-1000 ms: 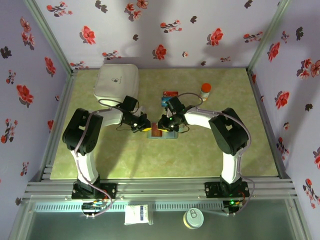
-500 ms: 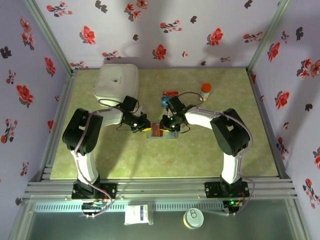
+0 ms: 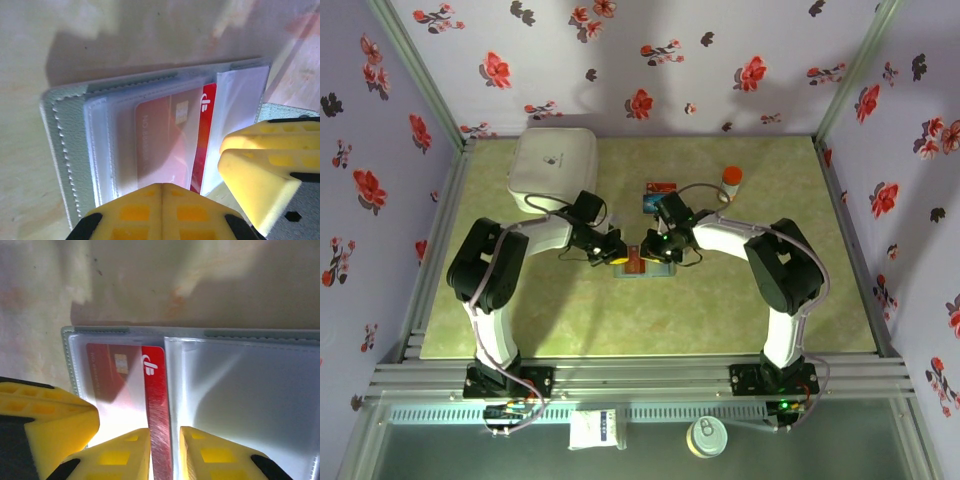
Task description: Take the credit cards out of the card holder
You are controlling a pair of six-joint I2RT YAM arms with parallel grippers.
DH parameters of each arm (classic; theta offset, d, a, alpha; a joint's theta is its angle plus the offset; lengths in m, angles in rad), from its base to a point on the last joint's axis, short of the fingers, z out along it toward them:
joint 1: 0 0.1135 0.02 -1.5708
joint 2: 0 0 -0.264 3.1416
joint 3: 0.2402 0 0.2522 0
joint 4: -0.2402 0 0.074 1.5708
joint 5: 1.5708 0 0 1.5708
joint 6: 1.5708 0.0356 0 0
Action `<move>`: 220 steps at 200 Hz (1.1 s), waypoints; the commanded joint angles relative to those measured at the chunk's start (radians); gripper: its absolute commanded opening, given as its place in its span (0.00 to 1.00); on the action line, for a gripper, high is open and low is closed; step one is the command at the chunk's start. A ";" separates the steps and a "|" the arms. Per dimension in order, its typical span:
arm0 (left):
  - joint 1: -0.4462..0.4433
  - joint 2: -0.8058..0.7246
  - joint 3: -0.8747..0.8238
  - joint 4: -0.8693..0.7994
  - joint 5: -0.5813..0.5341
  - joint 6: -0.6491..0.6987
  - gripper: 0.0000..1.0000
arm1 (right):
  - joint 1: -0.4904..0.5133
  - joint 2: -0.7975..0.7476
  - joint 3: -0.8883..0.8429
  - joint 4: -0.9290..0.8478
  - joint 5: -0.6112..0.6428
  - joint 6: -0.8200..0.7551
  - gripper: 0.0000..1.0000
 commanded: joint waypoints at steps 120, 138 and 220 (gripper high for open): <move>-0.004 -0.022 0.031 -0.100 -0.105 0.056 0.00 | -0.016 -0.012 -0.032 0.055 -0.044 0.021 0.24; -0.004 -0.040 0.029 -0.090 -0.106 0.050 0.00 | -0.016 -0.015 -0.033 0.060 -0.049 0.022 0.24; -0.004 -0.031 0.027 -0.101 -0.110 0.048 0.00 | -0.016 -0.014 -0.036 0.062 -0.050 0.022 0.24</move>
